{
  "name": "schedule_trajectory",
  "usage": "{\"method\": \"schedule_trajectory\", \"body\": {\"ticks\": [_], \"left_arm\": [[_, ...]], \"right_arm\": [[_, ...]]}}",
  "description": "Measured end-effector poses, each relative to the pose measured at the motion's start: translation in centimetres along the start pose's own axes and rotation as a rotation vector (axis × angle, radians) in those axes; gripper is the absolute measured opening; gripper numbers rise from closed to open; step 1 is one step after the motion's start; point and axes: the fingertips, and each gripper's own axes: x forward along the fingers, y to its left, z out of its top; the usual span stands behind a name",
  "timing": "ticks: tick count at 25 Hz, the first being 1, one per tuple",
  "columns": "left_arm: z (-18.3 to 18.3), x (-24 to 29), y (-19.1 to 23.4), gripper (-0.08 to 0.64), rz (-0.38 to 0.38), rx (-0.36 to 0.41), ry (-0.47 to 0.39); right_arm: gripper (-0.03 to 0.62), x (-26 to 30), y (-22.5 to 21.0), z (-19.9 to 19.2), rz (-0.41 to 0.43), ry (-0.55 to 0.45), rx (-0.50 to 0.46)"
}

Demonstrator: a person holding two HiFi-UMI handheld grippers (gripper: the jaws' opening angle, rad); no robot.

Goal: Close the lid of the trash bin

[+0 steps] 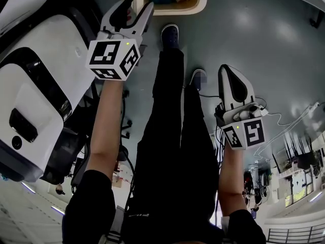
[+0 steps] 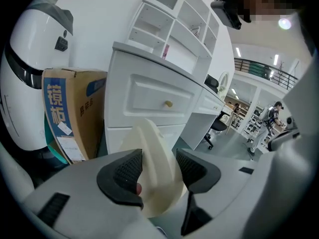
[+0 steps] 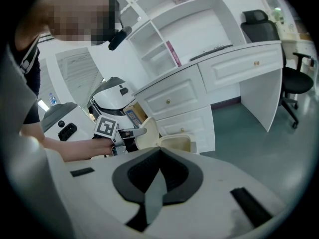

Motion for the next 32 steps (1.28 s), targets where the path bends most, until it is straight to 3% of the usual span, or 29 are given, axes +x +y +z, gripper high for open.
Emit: {"method": "schedule_trajectory", "body": {"ticks": [27, 32], "left_arm": [[-3.3, 6.9, -6.4, 0.245, -0.058, 0.081, 0.026], [-4.7, 8.9, -7.6, 0.245, -0.075, 0.116, 0.076]], "right_arm": [[0.003, -0.7, -3.0, -2.5, -0.057, 0.032, 0.049], [0.003, -0.8, -3.7, -2.6, -0.063, 0.023, 0.064]]}}
